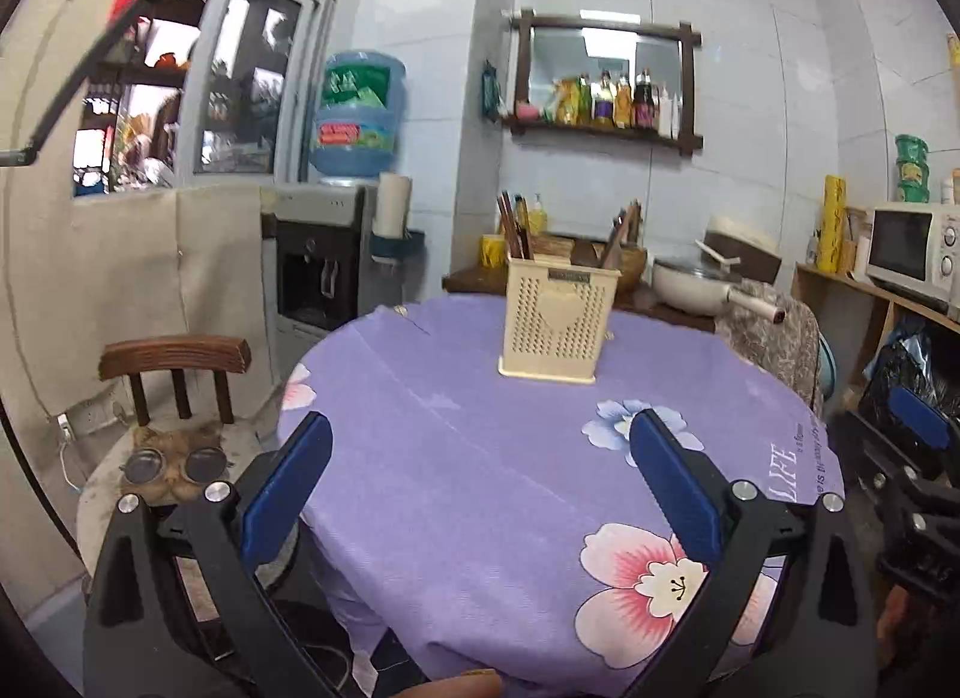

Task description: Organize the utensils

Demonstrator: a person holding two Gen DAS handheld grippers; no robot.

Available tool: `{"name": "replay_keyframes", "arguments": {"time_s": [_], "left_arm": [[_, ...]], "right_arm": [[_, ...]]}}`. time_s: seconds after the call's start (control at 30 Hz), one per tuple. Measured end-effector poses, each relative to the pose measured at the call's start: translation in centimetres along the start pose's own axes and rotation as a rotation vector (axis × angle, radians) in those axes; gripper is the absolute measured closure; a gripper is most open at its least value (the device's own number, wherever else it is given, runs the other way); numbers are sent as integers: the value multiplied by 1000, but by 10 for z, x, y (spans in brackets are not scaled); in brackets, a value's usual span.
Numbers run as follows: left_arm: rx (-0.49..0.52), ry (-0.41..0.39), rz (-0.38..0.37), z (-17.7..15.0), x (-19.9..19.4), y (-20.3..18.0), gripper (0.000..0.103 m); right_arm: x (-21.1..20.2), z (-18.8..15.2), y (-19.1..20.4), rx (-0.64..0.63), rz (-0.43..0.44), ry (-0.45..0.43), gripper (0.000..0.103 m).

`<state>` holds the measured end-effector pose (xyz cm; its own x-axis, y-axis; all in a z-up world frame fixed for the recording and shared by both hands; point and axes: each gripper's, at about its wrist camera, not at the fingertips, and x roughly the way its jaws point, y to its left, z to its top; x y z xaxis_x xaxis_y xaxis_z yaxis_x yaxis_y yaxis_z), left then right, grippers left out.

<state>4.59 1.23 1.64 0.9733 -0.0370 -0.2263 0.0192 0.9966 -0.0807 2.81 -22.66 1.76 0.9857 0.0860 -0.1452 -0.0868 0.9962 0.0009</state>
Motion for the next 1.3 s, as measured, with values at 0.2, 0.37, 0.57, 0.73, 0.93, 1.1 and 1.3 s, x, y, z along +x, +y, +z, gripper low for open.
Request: {"name": "replay_keyframes", "arguments": {"time_s": [0.2,0.37,0.57,0.73,0.93,1.1,1.3], "left_arm": [[42,-54,-15,-19,-30,-5,5],[37,-124,-16,-18,-48,-6,5],[57,-111,-23,-17,-50,-9,5],[61,-115,-11,-18,-52,-9,5],[65,-117,-1,-17,-53,-10,5],[69,-121,15,-16,-53,-11,5],[69,-117,10,-17,-53,-12,5]], "right_arm": [[-21,-14,6,8,-1,21,6],[-37,-15,12,-23,-17,-2,6],[-41,-17,15,-20,-18,4,6],[-42,-17,17,-24,-24,8,6],[-41,-16,18,-31,-26,7,6],[-41,-16,18,-34,-30,3,6],[-42,-16,19,-38,-33,4,6]]}}
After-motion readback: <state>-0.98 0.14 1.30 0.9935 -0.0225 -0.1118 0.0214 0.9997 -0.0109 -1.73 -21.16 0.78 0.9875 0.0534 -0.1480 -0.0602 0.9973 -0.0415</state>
